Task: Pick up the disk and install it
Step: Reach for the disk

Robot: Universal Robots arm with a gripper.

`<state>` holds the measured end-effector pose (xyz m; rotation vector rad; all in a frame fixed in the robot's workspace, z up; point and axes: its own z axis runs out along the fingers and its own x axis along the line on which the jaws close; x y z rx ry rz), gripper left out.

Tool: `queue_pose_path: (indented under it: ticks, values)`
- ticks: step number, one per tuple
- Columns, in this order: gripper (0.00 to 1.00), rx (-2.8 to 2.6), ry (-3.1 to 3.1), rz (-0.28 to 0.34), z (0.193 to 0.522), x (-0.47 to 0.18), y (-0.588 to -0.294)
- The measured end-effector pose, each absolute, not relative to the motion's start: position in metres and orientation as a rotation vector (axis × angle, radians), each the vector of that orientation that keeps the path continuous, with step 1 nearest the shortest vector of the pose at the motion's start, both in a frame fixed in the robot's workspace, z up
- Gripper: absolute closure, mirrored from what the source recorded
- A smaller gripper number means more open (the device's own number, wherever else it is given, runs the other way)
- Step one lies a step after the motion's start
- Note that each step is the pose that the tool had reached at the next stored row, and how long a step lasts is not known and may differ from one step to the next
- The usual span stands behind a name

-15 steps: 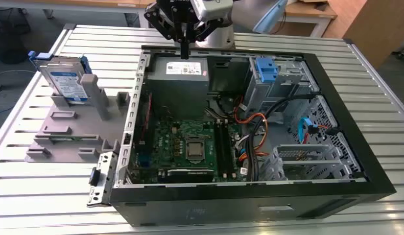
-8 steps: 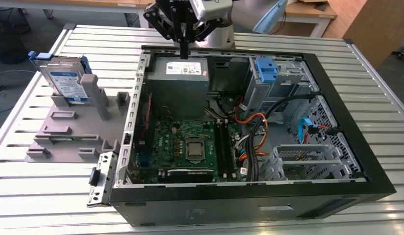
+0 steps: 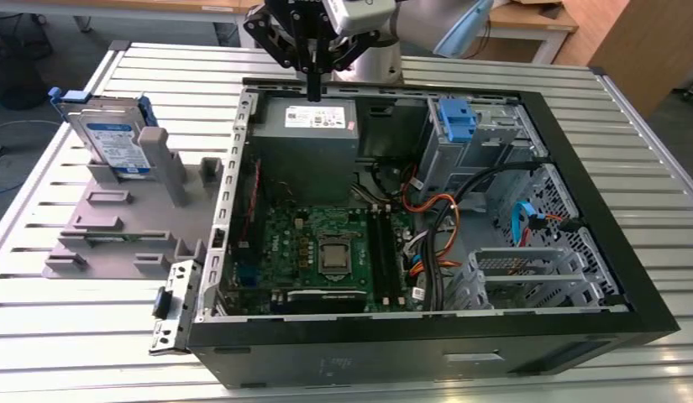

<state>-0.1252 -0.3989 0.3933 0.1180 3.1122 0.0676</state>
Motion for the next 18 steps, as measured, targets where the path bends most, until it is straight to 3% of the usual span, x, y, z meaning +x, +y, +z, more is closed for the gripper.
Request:
queue_pose_path:
  ticks: [18]
  values:
    - [0.89,0.118,3.112,0.068,0.3932,-0.1317,-0.3989]
